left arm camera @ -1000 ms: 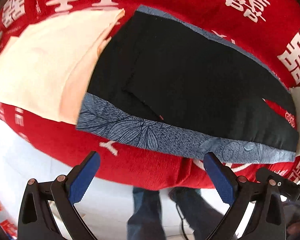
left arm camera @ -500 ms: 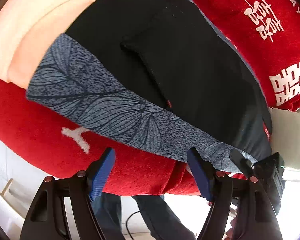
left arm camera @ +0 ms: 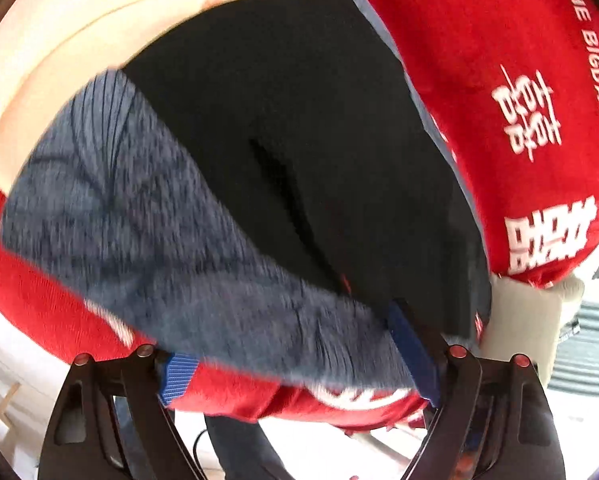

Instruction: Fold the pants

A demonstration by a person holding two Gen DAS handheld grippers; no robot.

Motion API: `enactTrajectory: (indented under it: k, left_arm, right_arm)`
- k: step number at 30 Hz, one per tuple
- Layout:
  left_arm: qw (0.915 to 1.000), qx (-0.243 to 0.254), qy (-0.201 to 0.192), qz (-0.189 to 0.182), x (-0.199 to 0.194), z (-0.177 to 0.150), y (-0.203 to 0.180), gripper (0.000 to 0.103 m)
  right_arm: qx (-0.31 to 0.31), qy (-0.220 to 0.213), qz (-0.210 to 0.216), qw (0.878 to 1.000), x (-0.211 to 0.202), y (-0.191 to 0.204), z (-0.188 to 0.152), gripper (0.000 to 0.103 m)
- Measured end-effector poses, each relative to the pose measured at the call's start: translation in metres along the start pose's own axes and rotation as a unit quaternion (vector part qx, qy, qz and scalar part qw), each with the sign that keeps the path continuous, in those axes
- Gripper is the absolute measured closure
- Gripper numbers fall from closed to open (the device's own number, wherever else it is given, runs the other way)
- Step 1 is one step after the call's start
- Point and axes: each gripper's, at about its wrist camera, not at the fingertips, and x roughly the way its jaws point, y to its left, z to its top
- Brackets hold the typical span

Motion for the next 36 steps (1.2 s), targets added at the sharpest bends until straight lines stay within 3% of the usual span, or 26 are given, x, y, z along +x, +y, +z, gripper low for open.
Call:
enactTrajectory:
  k: [2,5,8,11,14,19,20,21,22,28,36]
  left_arm:
    - [1.0000,-0.001,0.000,-0.008,0.005,0.005,0.006,0.067]
    - [0.9998,0.019,-0.005,-0.001,0.006,0.008,0.006,0.079]
    - [0.9987,0.050,-0.005,0.005,0.004,0.009,0.000,0.079]
    - [0.9980,0.062,0.004,0.010,0.007,0.012,-0.001,0.079]
    - [0.9978,0.065,0.012,0.009,0.008,0.013,0.001,0.079]
    - [0.9966,0.080,0.015,0.011,0.004,0.013,0.000,0.079]
    - [0.9964,0.082,0.016,0.012,0.003,0.013,-0.002,0.079]
    - [0.9963,0.084,0.016,0.012,0.002,0.014,-0.004,0.079]
    - [0.9961,0.086,0.016,0.013,0.000,0.015,-0.008,0.079]
    - [0.9958,0.091,-0.003,0.011,-0.023,0.022,-0.036,0.079]
    - [0.9908,0.126,-0.048,0.005,-0.042,0.075,-0.120,0.079]
  right_arm:
    - [-0.007,0.009,-0.006,1.000,0.000,-0.002,-0.001,0.081]
    - [-0.007,0.020,-0.036,0.999,0.000,-0.020,0.001,0.077]
    - [0.015,-0.010,-0.056,0.998,-0.015,-0.047,0.002,0.061]
    - [0.048,-0.040,-0.039,0.997,-0.032,-0.073,0.002,0.054]
    - [0.094,-0.065,0.014,0.993,-0.044,-0.091,0.000,0.054]
    - [0.175,-0.119,0.098,0.972,-0.057,-0.122,-0.008,0.054]
    - [0.187,-0.123,0.103,0.969,-0.059,-0.125,-0.009,0.059]
    - [0.193,-0.131,0.099,0.967,-0.064,-0.125,-0.008,0.085]
    - [0.189,-0.133,0.081,0.970,-0.069,-0.119,-0.006,0.097]
    - [0.039,-0.083,-0.029,0.995,-0.086,-0.028,0.033,0.097]
    - [-0.084,-0.023,-0.082,0.993,-0.074,0.070,0.142,0.097]
